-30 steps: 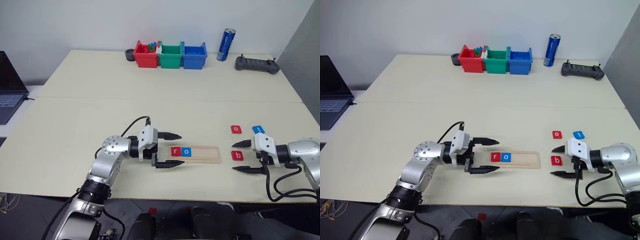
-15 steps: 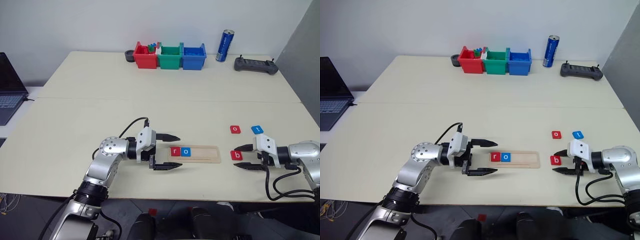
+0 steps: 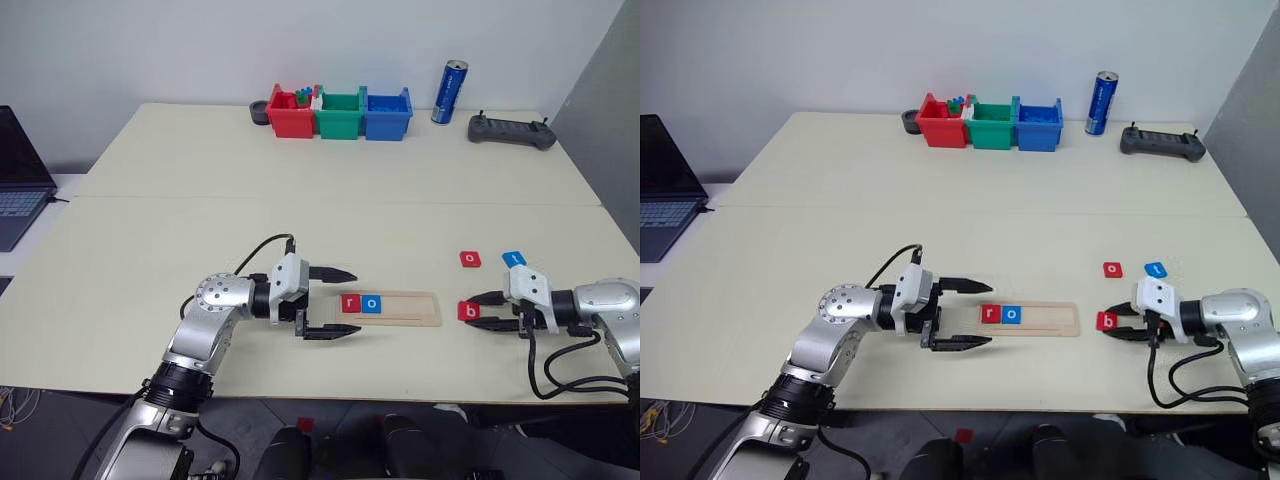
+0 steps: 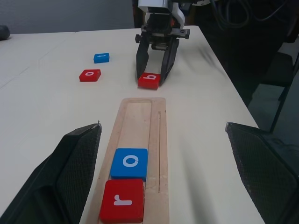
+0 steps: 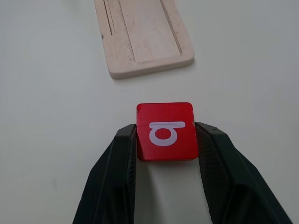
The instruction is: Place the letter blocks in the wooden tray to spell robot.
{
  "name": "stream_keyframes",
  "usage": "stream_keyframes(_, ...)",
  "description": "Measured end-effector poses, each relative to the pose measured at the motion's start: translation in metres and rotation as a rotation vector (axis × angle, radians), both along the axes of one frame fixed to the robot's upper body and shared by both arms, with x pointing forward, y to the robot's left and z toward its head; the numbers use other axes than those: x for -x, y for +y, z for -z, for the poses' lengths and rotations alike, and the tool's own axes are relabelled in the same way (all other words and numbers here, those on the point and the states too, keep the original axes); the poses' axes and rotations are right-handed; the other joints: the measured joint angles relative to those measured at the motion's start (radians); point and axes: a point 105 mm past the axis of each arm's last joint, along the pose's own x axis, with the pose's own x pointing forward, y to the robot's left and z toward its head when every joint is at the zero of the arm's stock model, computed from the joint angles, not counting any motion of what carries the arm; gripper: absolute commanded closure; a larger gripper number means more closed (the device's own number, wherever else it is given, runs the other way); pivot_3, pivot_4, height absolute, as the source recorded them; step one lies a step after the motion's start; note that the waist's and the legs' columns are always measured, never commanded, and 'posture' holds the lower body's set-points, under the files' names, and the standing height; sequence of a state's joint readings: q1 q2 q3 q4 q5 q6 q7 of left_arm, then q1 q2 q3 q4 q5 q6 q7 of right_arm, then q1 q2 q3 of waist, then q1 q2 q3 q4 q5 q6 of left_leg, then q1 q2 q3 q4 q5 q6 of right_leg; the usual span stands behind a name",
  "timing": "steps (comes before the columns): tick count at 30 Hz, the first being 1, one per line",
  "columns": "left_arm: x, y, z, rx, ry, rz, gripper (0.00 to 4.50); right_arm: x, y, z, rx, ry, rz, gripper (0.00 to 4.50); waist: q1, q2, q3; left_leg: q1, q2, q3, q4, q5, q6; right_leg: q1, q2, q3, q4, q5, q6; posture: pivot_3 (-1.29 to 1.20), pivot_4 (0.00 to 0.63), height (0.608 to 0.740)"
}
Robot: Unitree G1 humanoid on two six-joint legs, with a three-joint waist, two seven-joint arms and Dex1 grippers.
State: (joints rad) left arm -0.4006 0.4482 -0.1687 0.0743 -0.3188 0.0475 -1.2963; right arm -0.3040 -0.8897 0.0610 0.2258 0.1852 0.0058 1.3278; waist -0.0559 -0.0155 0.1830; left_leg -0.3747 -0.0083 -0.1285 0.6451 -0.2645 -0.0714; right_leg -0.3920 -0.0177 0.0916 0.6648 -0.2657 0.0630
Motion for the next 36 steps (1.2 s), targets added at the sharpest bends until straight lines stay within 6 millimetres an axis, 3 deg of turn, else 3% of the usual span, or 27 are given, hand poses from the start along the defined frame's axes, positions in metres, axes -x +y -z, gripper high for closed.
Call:
stream_keyframes(6, -0.003, 0.001, -0.002, 0.011, -0.009, -0.022, 0.00, -0.004, 0.017, -0.020, -0.036, -0.030, -0.031, 3.04, 0.000, 0.000, 0.000, 0.000, 0.000, -0.001, 0.000, 0.000, 0.000, 0.000, 0.000, -0.001, 0.000, 0.000, 0.000, 0.00, 0.150, 0.740)
stream_keyframes(16, -0.002, 0.009, -0.002, 0.007, -0.007, -0.039, 0.00, -0.004, 0.050, -0.032, -0.106, -0.039, -0.071, 3.04, 0.001, 0.000, 0.000, 0.000, 0.000, -0.002, 0.000, 0.000, 0.000, 0.000, 0.000, -0.002, 0.000, 0.000, 0.000, 0.00, 0.150, 0.740)
stream_keyframes(23, 0.000, 0.011, -0.001, 0.003, -0.008, -0.040, 0.00, -0.001, 0.080, -0.026, -0.146, -0.012, -0.097, 3.04, 0.002, 0.000, 0.000, -0.001, 0.000, -0.002, 0.000, 0.000, 0.000, 0.000, 0.000, -0.003, -0.001, 0.000, 0.000, 0.00, 0.150, 0.740)
stream_keyframes(36, -0.001, 0.015, 0.002, -0.008, -0.011, -0.028, 0.00, -0.010, 0.101, -0.018, -0.152, -0.020, -0.108, 3.04, 0.000, 0.000, 0.000, -0.001, 0.000, -0.003, 0.000, 0.000, 0.000, 0.000, 0.000, -0.003, -0.001, 0.000, 0.000, 0.00, 0.150, 0.740)
